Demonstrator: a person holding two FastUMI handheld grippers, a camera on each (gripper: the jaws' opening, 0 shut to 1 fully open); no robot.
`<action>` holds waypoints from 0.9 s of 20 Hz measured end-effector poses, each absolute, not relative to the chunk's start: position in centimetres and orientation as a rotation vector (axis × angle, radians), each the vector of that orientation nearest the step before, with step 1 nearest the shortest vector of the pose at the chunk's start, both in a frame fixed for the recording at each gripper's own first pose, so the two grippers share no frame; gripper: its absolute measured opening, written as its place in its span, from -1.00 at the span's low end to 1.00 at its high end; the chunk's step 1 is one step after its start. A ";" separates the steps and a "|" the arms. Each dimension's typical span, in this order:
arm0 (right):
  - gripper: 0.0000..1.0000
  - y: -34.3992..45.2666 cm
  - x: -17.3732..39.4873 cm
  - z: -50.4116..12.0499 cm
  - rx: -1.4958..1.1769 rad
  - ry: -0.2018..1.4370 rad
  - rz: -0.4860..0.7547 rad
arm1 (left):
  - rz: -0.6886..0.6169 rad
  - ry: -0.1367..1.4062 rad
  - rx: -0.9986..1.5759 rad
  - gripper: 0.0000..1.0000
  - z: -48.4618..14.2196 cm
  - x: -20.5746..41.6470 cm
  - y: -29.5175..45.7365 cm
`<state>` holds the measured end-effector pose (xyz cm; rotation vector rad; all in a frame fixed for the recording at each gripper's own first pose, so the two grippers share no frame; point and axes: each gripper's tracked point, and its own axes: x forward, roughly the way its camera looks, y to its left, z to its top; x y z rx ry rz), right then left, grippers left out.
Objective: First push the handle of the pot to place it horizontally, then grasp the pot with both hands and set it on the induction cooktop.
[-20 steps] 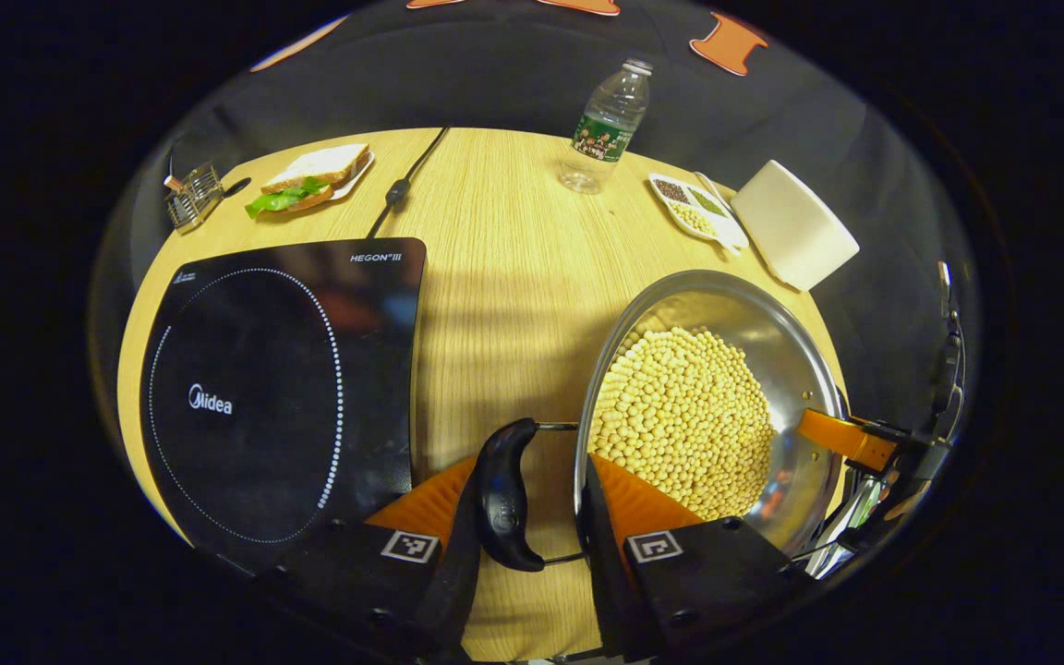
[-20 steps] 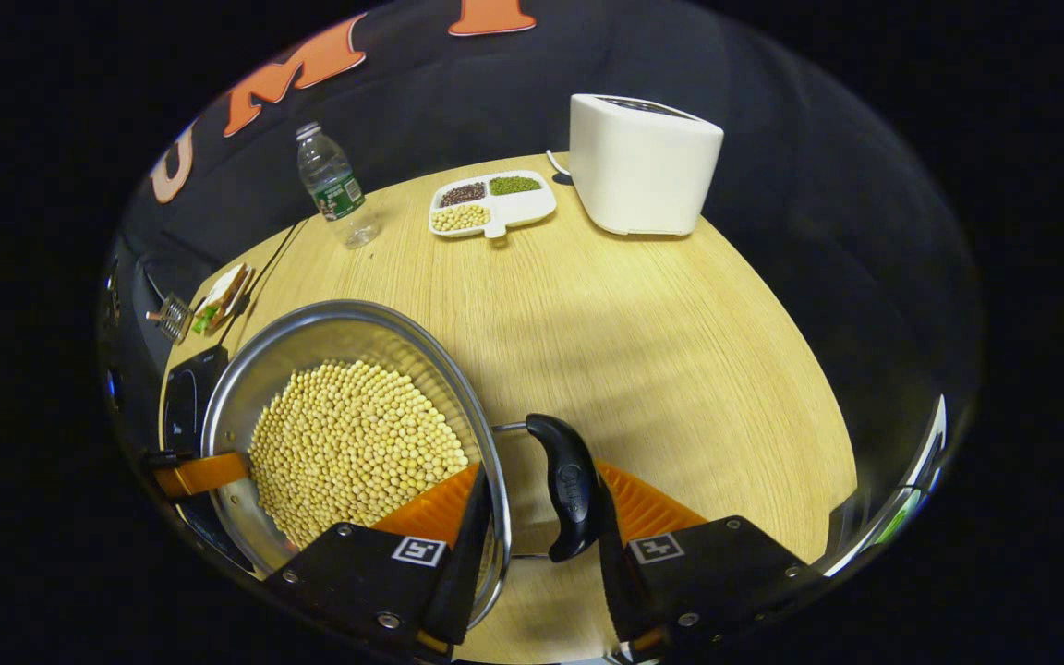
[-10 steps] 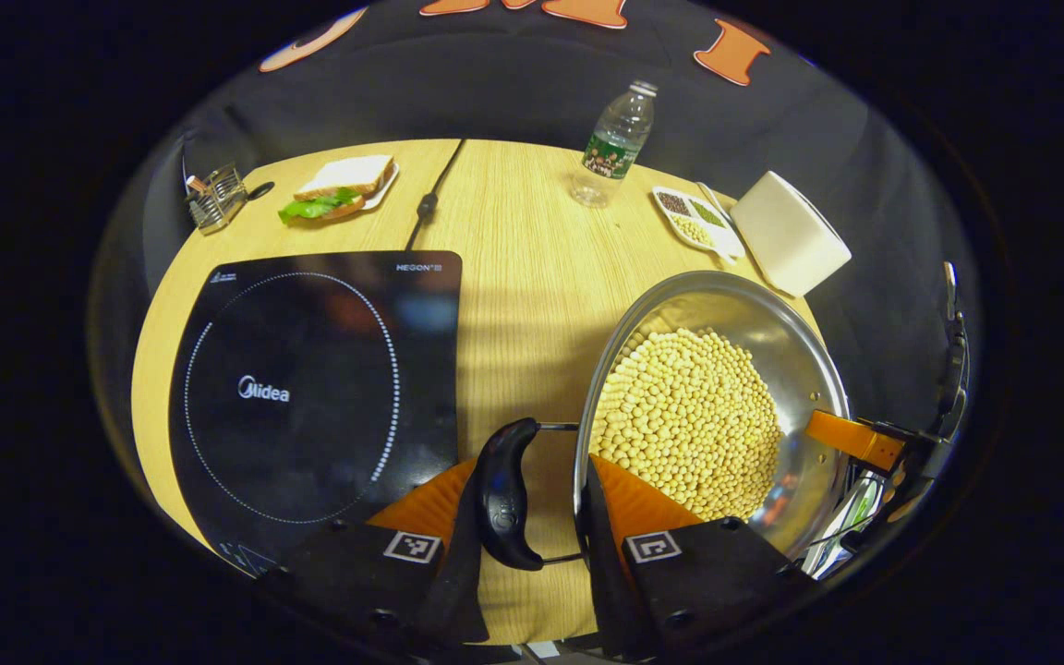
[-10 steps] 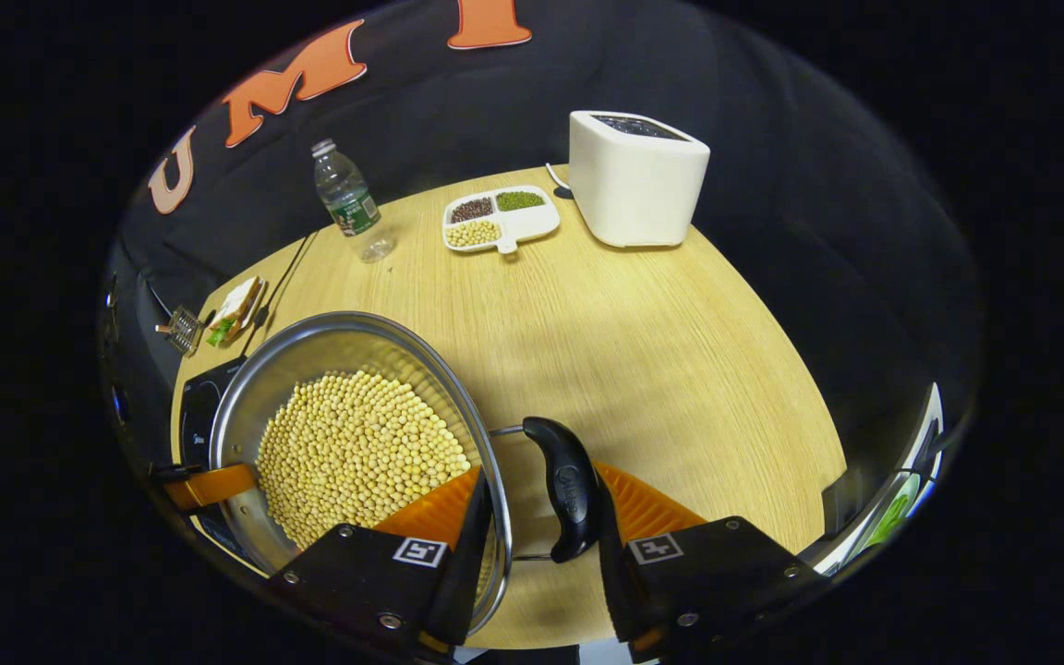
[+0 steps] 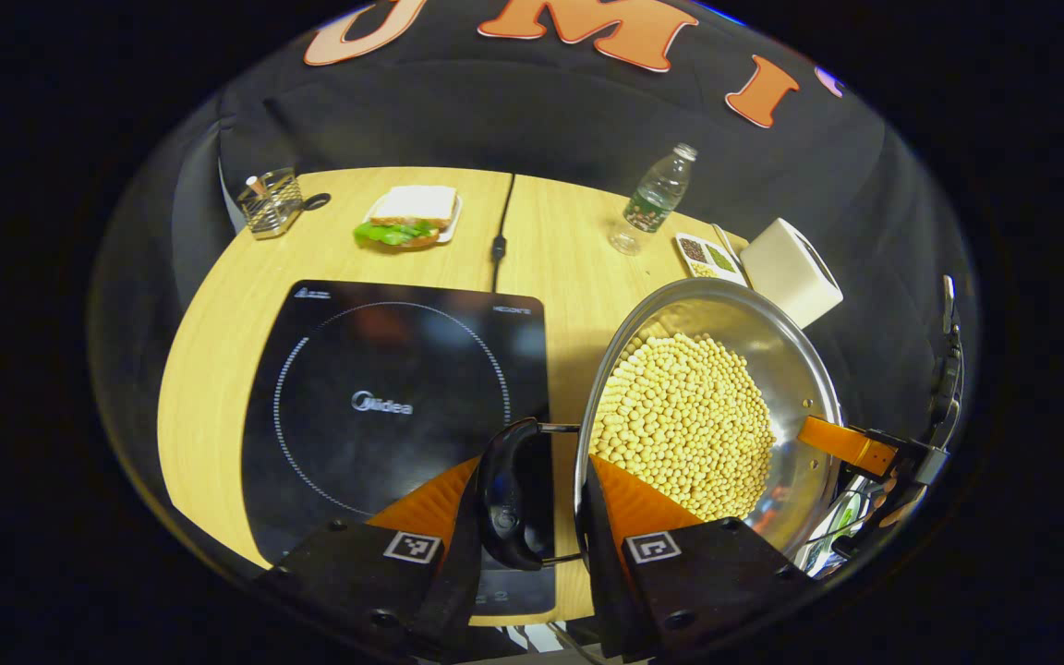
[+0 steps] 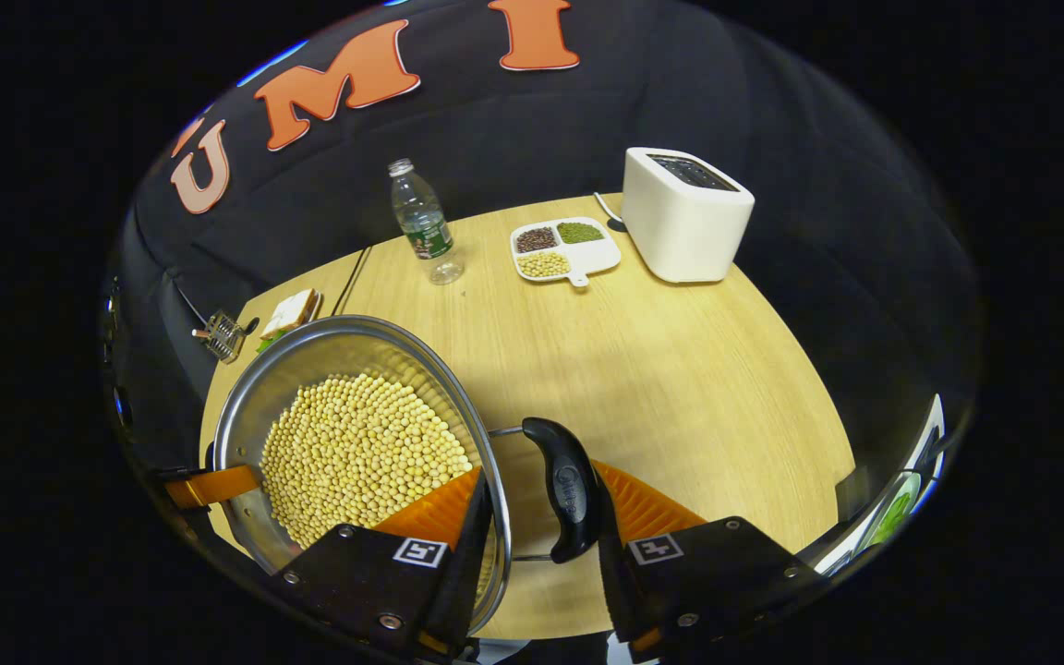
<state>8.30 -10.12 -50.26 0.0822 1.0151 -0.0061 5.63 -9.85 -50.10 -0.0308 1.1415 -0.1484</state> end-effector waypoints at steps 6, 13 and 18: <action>0.14 -10.2 8.9 -50.1 0.071 1.020 0.049 | -0.088 1.138 -0.059 0.17 -47.5 4.6 -3.9; 0.14 -10.0 9.4 -50.2 0.085 1.050 0.090 | -0.030 1.138 -0.064 0.17 -46.7 5.7 4.6; 0.14 -10.0 9.3 -49.9 0.081 1.066 0.104 | -0.006 1.150 -0.069 0.17 -48.3 7.2 9.2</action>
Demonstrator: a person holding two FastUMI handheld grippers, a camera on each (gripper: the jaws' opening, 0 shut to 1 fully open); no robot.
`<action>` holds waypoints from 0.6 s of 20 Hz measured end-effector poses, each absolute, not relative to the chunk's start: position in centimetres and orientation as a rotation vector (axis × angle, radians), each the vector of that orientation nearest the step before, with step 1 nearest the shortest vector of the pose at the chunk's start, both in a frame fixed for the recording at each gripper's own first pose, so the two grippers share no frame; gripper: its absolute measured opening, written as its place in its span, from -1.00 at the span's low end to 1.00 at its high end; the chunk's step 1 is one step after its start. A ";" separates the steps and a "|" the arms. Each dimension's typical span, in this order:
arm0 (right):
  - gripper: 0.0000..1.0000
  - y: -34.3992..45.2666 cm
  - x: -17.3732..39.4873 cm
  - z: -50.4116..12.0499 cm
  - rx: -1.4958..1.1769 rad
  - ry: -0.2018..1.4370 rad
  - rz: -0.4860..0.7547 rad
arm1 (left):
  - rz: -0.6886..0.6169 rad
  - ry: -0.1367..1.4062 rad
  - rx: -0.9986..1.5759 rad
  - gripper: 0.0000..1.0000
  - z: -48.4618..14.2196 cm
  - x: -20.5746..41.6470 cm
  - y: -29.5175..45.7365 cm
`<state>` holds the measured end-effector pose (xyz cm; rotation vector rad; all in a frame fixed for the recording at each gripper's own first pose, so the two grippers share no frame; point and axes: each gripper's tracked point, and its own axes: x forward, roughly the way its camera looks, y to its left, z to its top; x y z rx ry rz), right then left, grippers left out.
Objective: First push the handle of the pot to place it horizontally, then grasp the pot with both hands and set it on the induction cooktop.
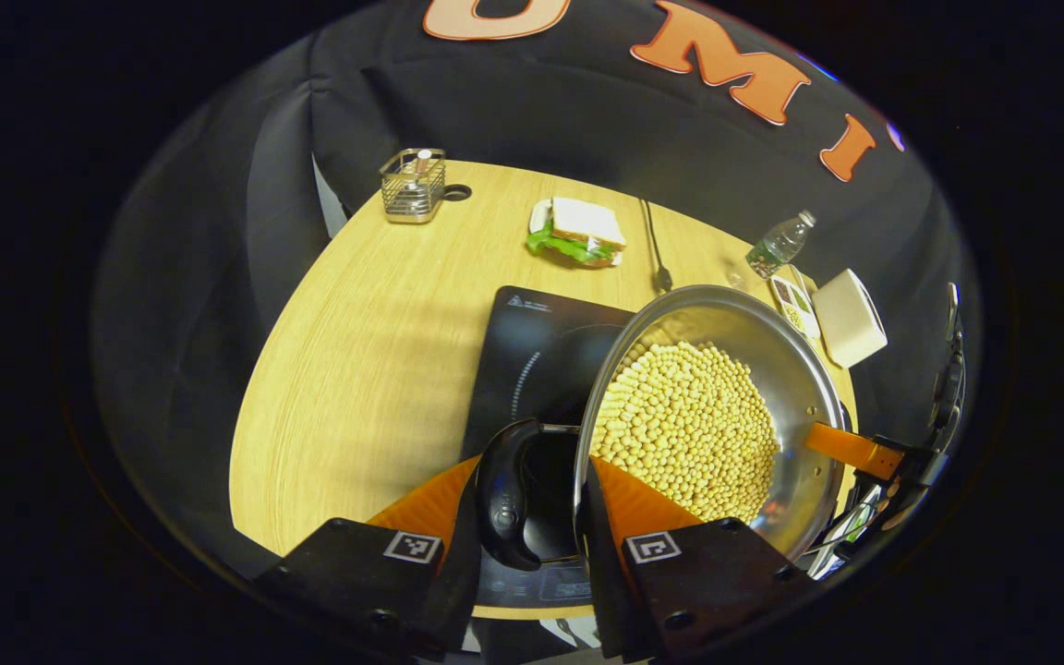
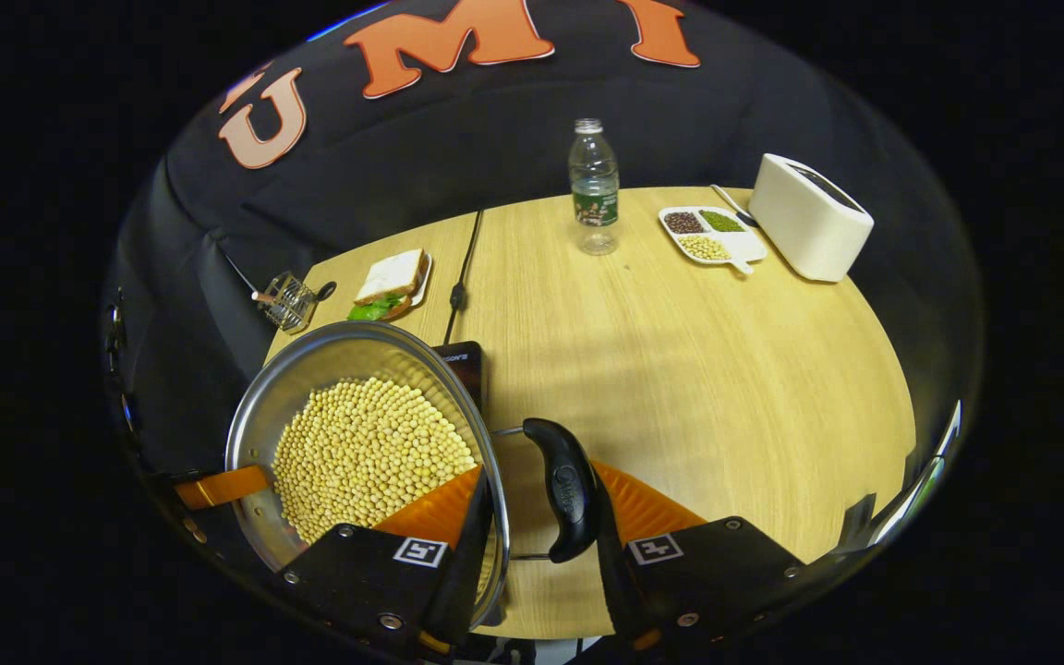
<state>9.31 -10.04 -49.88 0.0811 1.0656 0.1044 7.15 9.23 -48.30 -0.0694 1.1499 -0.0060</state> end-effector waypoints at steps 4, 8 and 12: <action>0.14 -10.2 9.2 -49.4 0.080 1.079 0.108 | 0.012 1.162 -0.078 0.17 -49.9 8.1 11.6; 0.14 -10.0 9.0 -49.6 0.065 1.082 0.099 | 0.014 1.163 -0.070 0.17 -50.9 8.5 12.7; 0.14 -10.0 8.7 -49.5 0.072 1.076 0.091 | 0.011 1.150 -0.072 0.17 -51.4 9.0 12.7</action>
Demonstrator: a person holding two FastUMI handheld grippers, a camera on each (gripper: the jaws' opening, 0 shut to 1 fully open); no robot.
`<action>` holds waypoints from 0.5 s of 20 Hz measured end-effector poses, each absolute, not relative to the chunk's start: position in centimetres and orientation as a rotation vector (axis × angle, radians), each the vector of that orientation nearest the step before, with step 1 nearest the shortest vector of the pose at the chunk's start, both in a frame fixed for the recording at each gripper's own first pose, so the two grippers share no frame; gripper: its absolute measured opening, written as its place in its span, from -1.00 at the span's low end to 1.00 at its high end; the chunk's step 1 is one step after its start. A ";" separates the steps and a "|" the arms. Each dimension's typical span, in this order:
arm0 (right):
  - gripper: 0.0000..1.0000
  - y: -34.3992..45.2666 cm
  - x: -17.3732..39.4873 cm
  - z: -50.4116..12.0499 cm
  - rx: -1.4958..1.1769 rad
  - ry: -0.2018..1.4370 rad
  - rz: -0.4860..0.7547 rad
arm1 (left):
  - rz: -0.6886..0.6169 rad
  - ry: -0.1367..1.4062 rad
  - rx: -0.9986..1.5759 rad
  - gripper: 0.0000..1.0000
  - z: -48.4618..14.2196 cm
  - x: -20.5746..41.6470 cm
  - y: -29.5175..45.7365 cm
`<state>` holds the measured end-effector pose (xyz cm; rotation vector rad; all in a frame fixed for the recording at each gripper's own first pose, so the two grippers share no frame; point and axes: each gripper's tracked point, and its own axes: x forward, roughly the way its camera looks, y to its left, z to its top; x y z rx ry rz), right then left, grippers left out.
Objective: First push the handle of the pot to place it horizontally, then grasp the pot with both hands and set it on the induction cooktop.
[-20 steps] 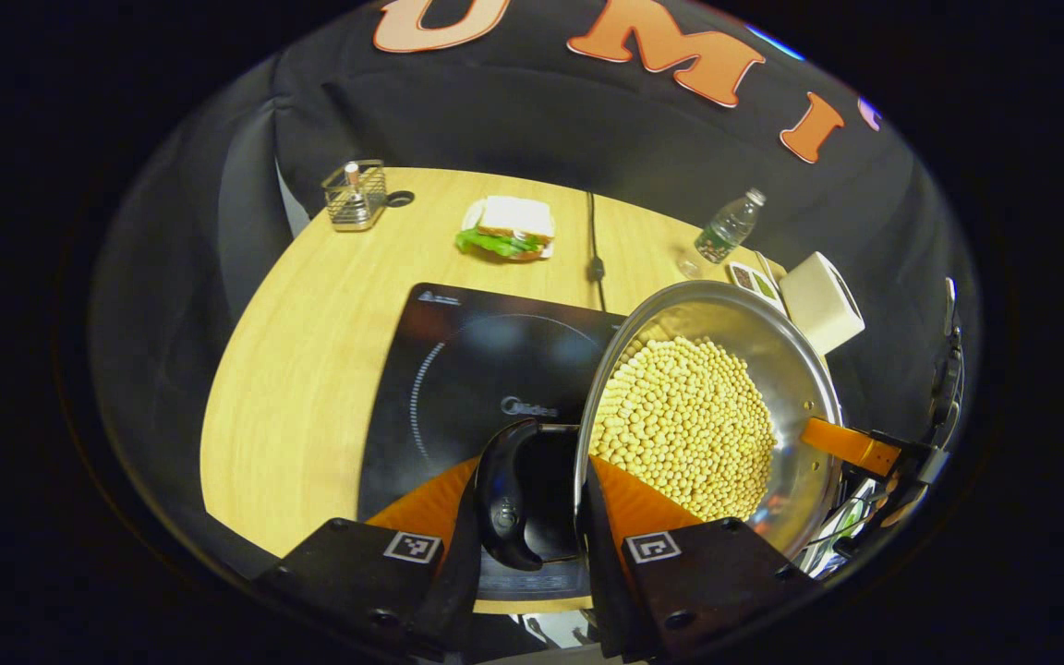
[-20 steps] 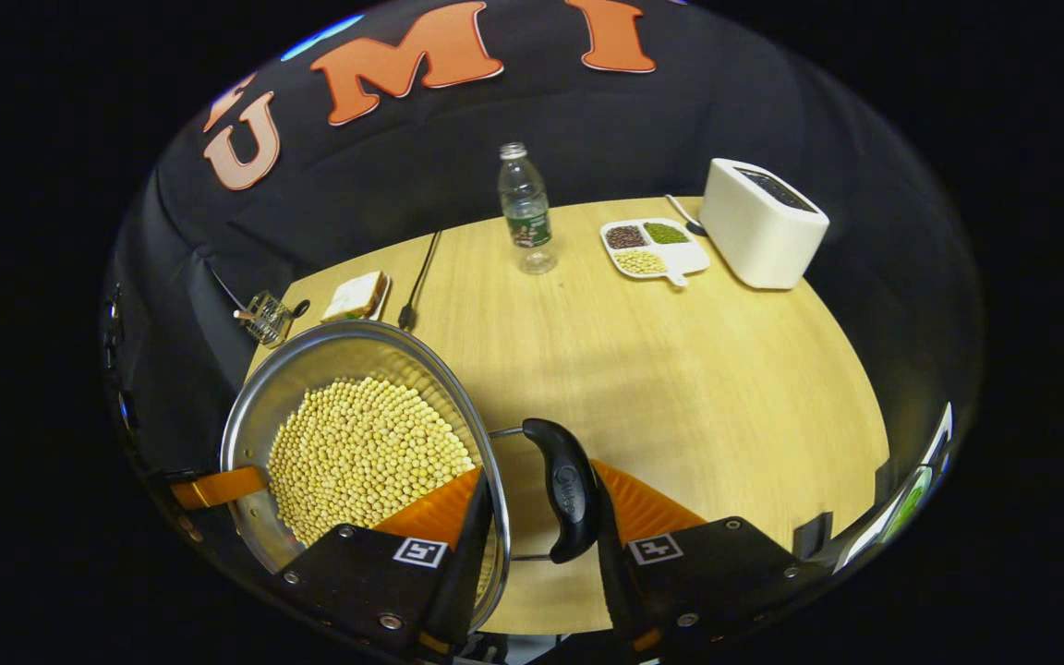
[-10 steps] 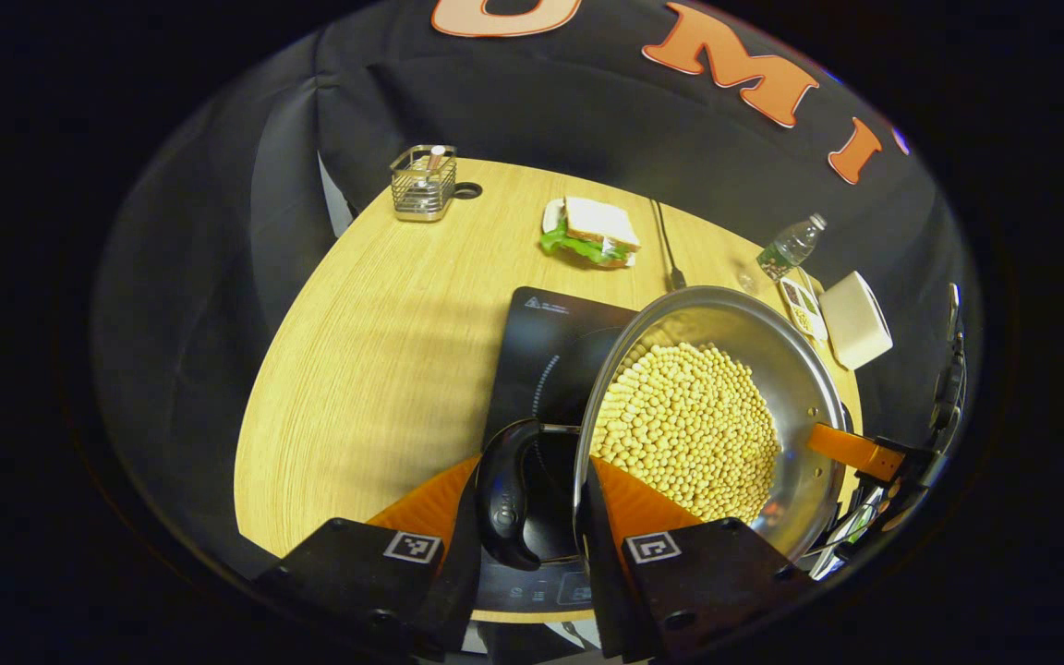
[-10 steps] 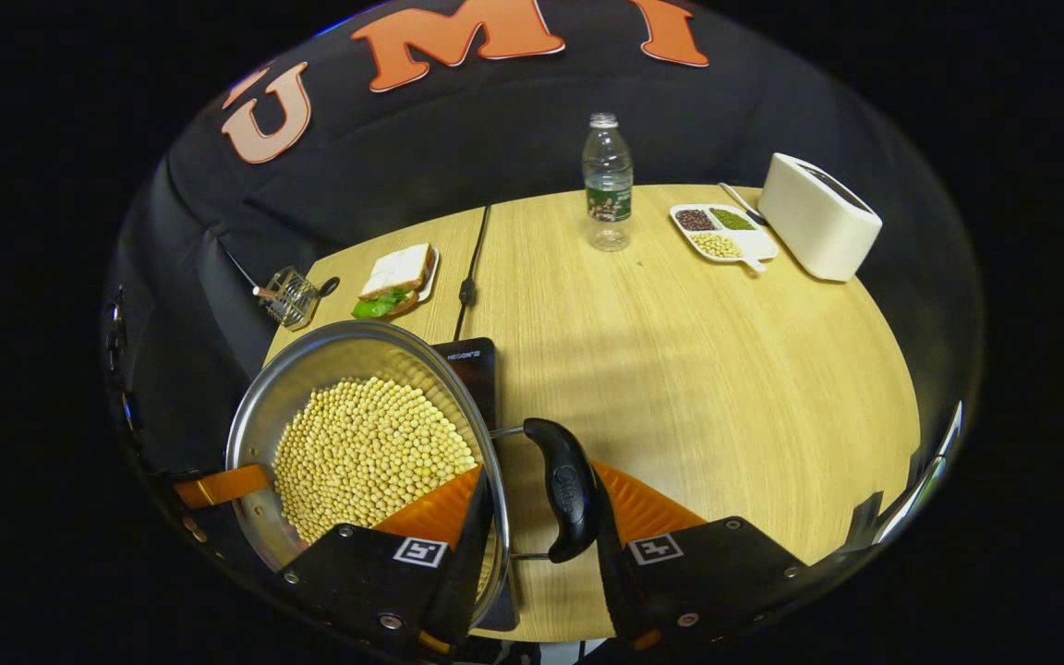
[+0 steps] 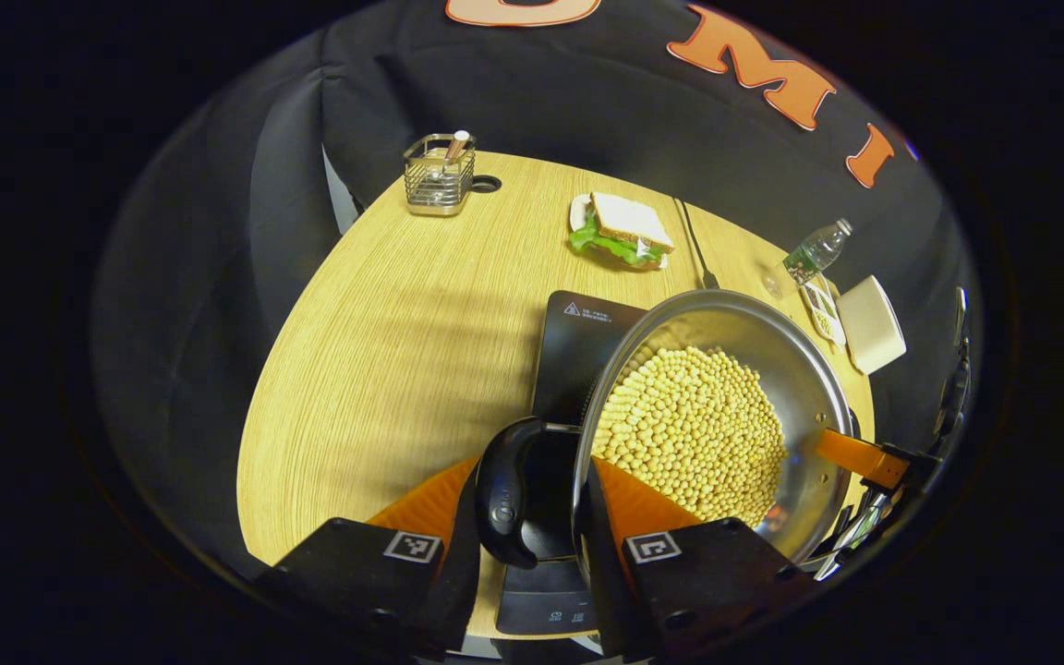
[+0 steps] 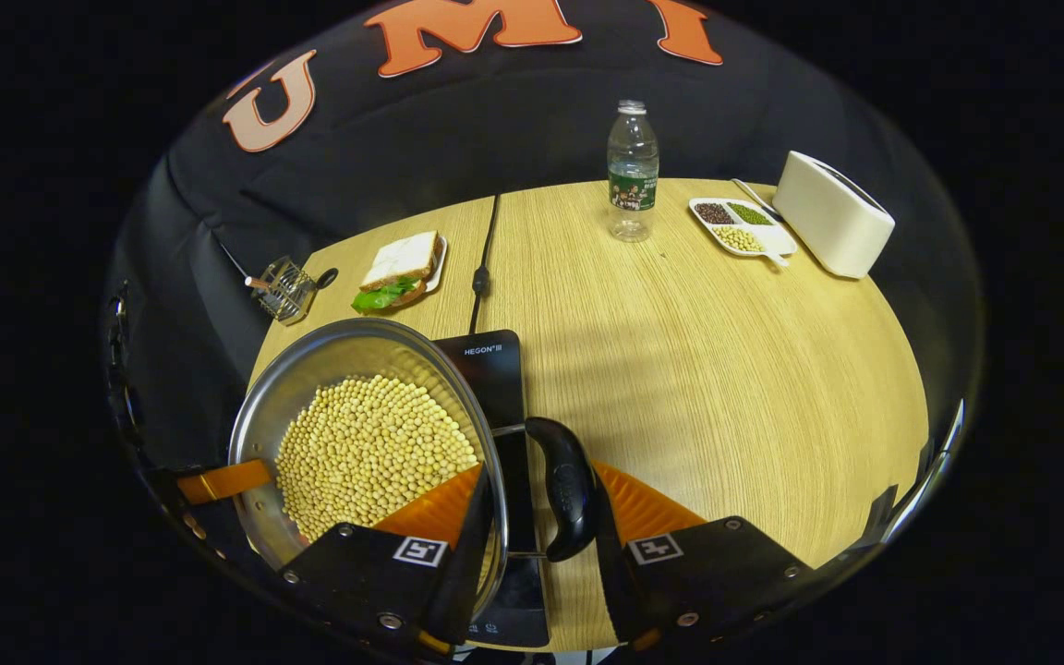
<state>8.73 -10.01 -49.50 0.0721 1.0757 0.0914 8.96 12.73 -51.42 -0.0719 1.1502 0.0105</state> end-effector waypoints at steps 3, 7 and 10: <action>0.27 -10.4 8.9 -48.5 0.091 1.060 0.095 | 0.024 1.130 -0.054 0.31 -50.8 9.0 13.0; 0.57 -11.6 9.7 -47.6 0.062 1.015 0.083 | 0.057 1.052 -0.041 0.58 -47.9 9.6 13.5; 0.82 -13.2 11.0 -45.6 0.027 0.950 0.067 | 0.083 0.951 -0.010 0.70 -43.4 10.6 14.3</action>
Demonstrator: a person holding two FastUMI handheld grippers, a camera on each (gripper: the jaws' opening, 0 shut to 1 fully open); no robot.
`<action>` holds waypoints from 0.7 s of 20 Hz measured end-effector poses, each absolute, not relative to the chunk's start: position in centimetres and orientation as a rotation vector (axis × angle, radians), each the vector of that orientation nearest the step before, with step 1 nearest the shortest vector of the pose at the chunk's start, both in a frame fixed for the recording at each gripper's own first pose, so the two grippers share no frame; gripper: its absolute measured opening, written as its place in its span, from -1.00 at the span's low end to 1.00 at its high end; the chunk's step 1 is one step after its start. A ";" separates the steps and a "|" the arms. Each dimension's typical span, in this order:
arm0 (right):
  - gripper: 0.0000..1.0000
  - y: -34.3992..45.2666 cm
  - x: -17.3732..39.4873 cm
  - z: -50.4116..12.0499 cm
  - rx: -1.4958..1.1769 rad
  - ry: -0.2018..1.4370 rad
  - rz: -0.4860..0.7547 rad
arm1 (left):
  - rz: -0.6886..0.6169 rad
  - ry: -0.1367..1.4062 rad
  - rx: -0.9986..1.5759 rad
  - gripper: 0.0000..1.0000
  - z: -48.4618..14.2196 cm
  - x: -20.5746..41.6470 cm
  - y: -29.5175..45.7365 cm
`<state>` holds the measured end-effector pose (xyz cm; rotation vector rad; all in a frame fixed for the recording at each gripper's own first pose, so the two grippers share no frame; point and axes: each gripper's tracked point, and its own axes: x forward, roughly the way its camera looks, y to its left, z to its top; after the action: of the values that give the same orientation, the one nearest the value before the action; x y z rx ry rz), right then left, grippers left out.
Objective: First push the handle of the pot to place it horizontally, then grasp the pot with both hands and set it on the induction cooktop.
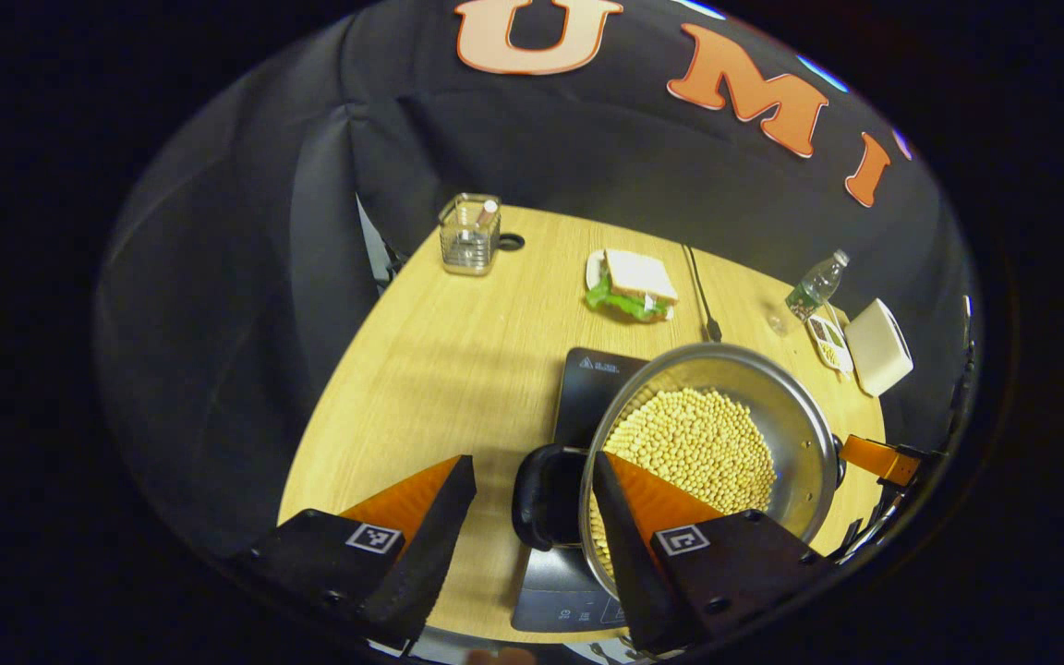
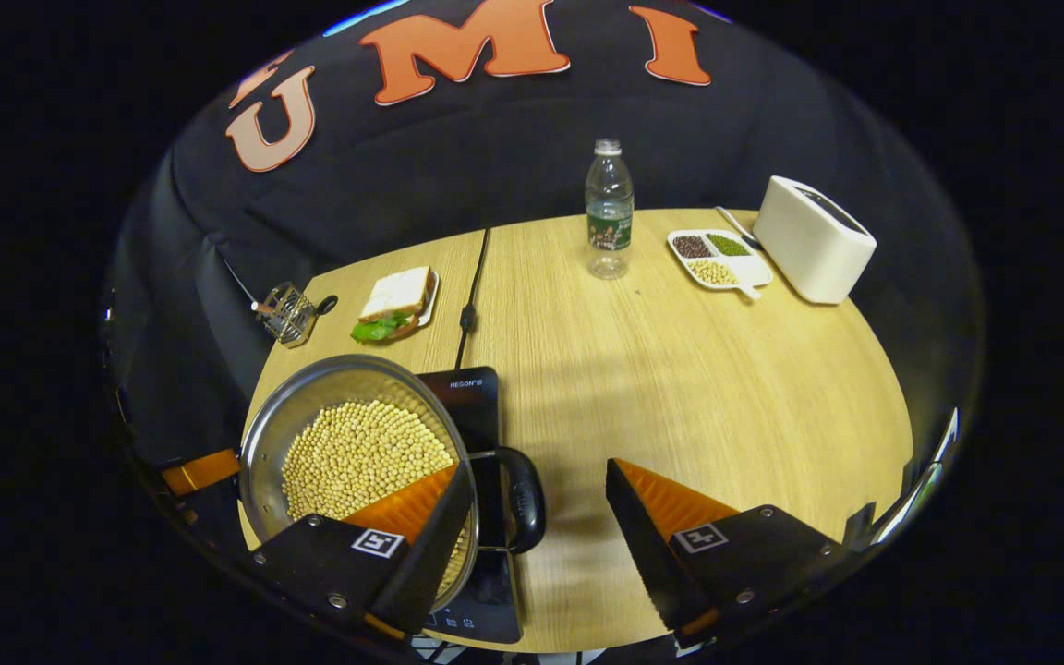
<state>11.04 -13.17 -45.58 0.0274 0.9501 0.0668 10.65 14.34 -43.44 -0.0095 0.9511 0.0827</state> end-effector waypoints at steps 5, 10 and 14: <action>0.88 -15.4 13.9 -38.3 0.048 0.778 0.065 | 0.116 0.731 0.026 0.73 -32.9 13.1 14.3; 0.87 -17.8 15.8 -29.1 0.027 0.587 0.078 | 0.078 0.481 0.050 0.96 -19.2 14.6 11.8; 0.87 -19.1 15.9 -22.0 0.038 0.441 0.083 | 0.050 0.267 0.073 0.96 -8.4 14.0 10.3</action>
<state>15.95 -19.15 -22.03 0.0383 0.4415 0.0831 13.98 10.34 -8.37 0.0735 0.2675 0.0499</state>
